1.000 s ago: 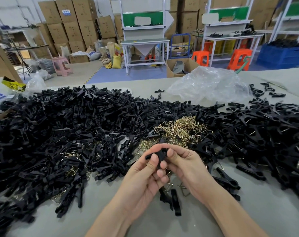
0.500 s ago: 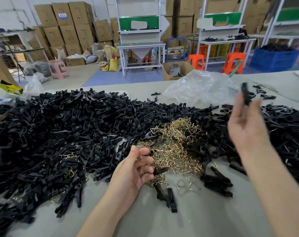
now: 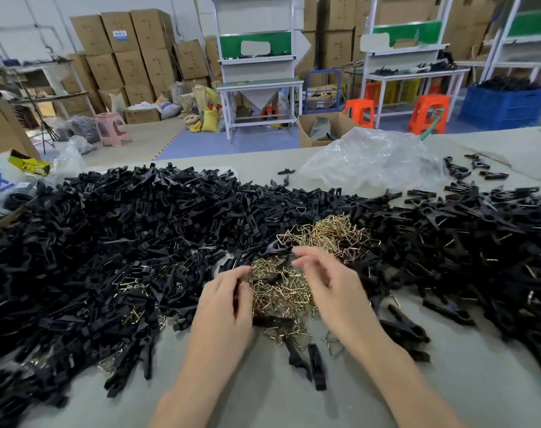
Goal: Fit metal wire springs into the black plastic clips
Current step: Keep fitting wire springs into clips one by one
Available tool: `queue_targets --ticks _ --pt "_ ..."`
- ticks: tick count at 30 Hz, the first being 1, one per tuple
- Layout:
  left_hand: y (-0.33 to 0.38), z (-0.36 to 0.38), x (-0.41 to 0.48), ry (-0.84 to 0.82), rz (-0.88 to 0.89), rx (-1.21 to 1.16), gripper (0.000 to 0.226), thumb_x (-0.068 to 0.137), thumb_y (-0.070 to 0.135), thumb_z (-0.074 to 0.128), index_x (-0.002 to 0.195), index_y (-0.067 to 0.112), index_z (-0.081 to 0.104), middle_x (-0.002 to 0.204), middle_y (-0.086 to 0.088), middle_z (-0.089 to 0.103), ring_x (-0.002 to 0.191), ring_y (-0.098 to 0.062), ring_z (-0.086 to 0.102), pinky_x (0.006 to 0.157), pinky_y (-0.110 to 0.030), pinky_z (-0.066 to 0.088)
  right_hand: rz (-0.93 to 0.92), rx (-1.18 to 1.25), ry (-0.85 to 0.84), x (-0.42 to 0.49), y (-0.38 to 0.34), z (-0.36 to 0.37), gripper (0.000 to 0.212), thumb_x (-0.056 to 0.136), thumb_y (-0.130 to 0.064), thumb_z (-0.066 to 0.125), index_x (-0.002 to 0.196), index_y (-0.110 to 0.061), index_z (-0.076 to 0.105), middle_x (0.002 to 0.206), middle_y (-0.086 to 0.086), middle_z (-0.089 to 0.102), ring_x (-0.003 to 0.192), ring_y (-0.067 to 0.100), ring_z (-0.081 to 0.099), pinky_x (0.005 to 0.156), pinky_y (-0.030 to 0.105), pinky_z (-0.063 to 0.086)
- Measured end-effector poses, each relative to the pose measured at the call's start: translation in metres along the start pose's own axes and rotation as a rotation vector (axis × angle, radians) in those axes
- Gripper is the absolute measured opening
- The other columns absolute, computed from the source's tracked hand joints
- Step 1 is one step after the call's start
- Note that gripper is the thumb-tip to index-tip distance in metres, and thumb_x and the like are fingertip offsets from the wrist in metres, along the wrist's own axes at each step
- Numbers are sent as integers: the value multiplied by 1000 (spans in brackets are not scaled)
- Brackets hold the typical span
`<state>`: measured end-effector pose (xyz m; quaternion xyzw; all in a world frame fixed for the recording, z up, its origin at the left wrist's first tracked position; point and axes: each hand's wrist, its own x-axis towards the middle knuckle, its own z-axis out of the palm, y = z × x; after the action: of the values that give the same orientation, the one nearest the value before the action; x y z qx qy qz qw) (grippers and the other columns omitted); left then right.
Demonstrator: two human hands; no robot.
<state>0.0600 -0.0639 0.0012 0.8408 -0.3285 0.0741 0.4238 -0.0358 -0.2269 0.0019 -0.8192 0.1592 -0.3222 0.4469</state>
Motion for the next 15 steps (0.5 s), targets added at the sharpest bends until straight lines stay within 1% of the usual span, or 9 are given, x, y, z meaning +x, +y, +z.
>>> queue_targets --ticks 1,2,3,4,5,7,10,13,15 --pt "-3 1 3 -20 16 56 31 101 25 46 129 27 59 120 19 59 111 2 47 95 -18 35 -44 -128 -47 -2 3 2 32 105 -21 51 127 -41 60 107 -25 68 76 -10 58 65 6 44" --pt "-4 3 5 -28 25 102 31 101 22 47 130 24 60 122 14 61 112 -3 48 99 -23 37 -69 -229 -81 -3 5 3 33 105 -22 50 132 -38 60 114 -26 64 94 -13 56 79 2 41" --pt "-4 5 8 -25 27 145 32 102 22 47 130 22 60 124 11 63 113 -8 50 101 -28 38 -81 -287 -96 -4 5 3 34 106 -21 49 135 -35 59 119 -25 61 108 -14 51 89 -1 35" --pt "-3 7 13 -20 29 195 32 102 24 47 131 22 60 125 8 64 114 -13 53 102 -32 39 -82 -299 -97 -4 5 3 34 106 -21 49 136 -33 59 121 -23 60 115 -14 47 93 -2 31" --pt "-1 10 20 -23 28 252 33 102 26 45 132 22 59 127 6 64 116 -17 54 102 -34 40 -71 -283 -92 -4 5 2 35 106 -20 48 136 -33 59 122 -24 60 117 -14 47 95 -1 31" --pt "0 17 38 -66 6 356 39 103 29 42 140 24 52 137 1 58 122 -23 52 102 -39 38 -28 -226 -71 -3 3 1 35 106 -19 48 135 -34 59 119 -25 61 114 -11 51 94 2 36" --pt "3 28 74 -278 -36 495 54 100 28 41 153 29 32 156 -2 37 137 -31 38 110 -48 31 0 -172 -53 -2 2 -1 33 105 -17 48 131 -34 61 113 -24 64 109 -7 56 91 7 42" --pt "5 34 106 -467 -25 560 62 98 27 43 156 34 23 157 -3 34 138 -37 32 112 -51 28 18 -155 -66 -2 1 -2 33 105 -18 48 130 -36 61 113 -25 64 108 -6 57 90 9 43" --pt "3 33 119 -484 7 578 57 98 26 45 153 34 30 150 -6 40 132 -38 36 107 -50 34 31 -143 -72 -2 3 -3 33 105 -19 47 130 -38 60 112 -25 65 102 -7 57 85 11 43"
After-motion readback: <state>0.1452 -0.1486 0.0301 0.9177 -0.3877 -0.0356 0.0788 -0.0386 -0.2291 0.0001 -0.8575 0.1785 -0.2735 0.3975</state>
